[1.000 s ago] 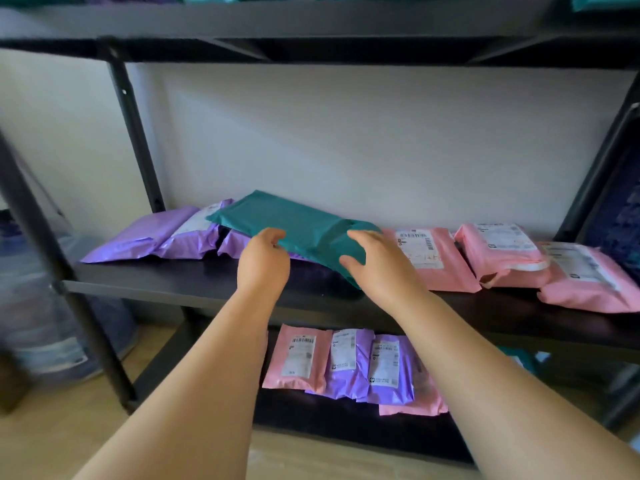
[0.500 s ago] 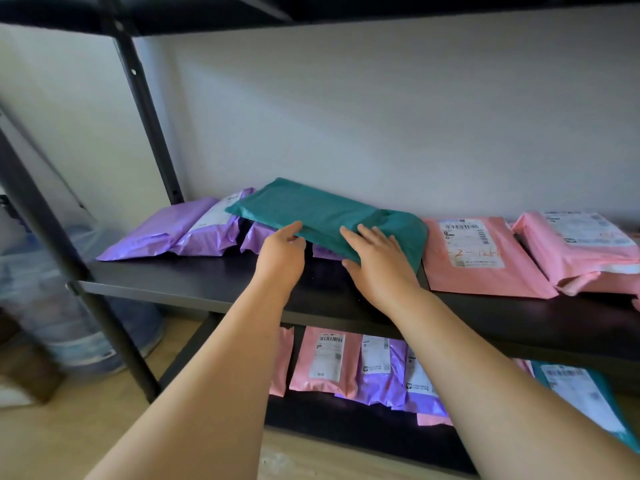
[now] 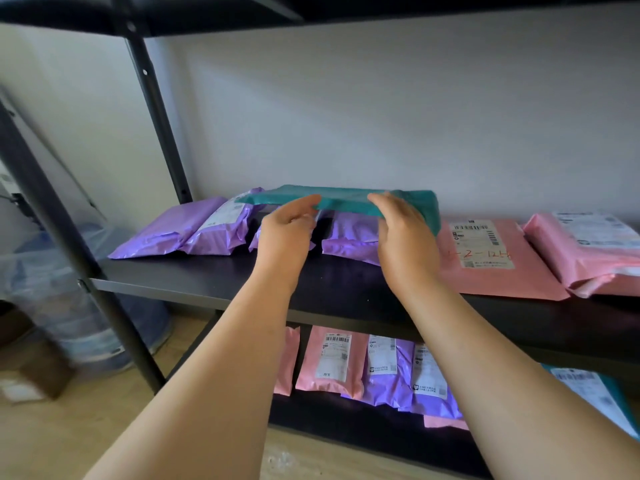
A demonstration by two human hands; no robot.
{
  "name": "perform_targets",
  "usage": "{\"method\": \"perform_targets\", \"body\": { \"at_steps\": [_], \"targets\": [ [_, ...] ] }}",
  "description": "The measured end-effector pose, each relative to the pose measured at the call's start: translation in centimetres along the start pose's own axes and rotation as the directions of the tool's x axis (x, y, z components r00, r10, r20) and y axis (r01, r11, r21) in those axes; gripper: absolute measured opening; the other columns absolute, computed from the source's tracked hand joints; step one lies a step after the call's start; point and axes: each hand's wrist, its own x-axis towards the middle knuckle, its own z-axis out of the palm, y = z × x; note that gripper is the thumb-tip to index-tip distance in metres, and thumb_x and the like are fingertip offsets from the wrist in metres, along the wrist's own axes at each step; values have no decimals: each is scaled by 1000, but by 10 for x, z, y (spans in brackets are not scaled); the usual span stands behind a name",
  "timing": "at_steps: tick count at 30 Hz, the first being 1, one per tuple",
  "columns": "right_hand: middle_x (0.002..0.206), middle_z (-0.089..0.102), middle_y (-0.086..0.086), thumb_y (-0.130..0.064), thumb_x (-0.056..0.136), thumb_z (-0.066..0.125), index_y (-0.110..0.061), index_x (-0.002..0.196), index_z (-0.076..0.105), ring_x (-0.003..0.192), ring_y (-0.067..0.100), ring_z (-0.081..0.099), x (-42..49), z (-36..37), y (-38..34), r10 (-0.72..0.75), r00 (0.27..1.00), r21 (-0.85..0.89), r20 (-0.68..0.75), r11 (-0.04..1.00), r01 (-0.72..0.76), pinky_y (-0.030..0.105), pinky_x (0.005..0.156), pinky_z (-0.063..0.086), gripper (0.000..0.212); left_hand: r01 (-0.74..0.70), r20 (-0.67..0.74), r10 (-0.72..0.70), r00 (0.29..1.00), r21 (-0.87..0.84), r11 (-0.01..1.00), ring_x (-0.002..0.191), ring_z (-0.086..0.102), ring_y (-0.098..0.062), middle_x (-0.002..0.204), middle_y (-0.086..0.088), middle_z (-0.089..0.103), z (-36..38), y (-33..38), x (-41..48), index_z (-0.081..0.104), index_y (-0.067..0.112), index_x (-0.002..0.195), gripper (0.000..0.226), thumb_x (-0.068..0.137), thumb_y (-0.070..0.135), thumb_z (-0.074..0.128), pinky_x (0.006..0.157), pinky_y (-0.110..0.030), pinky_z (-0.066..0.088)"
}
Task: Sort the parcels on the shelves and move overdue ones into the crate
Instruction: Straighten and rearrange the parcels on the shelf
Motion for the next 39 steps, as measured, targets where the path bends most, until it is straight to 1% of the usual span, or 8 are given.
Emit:
{"method": "perform_targets", "body": {
  "at_steps": [6,9,16,20,25,30,35,39],
  "targets": [
    [115,66,12,-3,97,50,-7,123,60,106,34,58,2,-35,-15,-19,984,-28,-180,1000,14,41,79,47,29,134,-67,-147,987,-170,976,86,70,-21,79,0,74,-13,15,-6,62,13,59,48,79,-20,34,74,-26,57],
    [115,65,11,-10,101,46,-11,127,56,103,31,56,-2,-56,-24,45,981,-39,-187,998,-54,37,72,41,28,167,-19,-170,985,-116,979,78,68,-20,87,-6,71,-19,15,-18,64,10,67,40,83,-18,40,63,-20,56],
    [121,63,9,-24,106,36,-17,132,49,108,29,60,-13,-104,-37,268,954,129,-137,959,-251,35,78,50,30,251,77,-243,967,-106,962,88,66,-24,100,-10,68,-6,26,-43,65,3,116,23,93,6,61,85,-35,55],
    [115,60,2,-26,106,36,-17,128,50,95,19,57,-19,-121,-35,462,887,403,1,811,-424,15,60,46,28,305,187,-298,936,-10,952,103,65,-23,115,-7,64,2,30,-54,59,6,125,41,94,32,63,85,-31,55],
    [104,67,-1,-30,100,49,-26,110,58,97,23,65,-23,-128,-21,623,765,583,164,565,-585,45,92,54,14,308,234,-278,932,-106,945,110,64,-20,118,-1,66,7,30,-55,59,13,128,47,92,43,64,93,-33,54],
    [103,72,3,-23,100,54,-21,111,65,94,24,70,-24,-132,-12,617,710,680,339,361,-639,45,88,57,16,300,347,-207,915,-242,923,111,67,-24,114,-2,73,11,27,-52,65,17,122,32,94,32,63,101,-40,51],
    [99,74,9,-19,98,58,-12,111,66,88,26,72,-24,-132,-7,583,610,667,537,150,-730,38,74,58,17,339,449,-130,884,-424,840,96,67,-23,117,-11,70,13,37,-49,65,15,119,25,97,24,58,76,-34,56],
    [91,77,11,-19,95,62,-8,108,70,76,24,74,-28,-132,4,493,553,571,672,131,-810,36,70,59,19,347,378,-183,907,-430,833,88,73,-21,108,-10,74,10,33,-47,67,14,111,18,94,17,63,67,-32,60]
  ]
}}
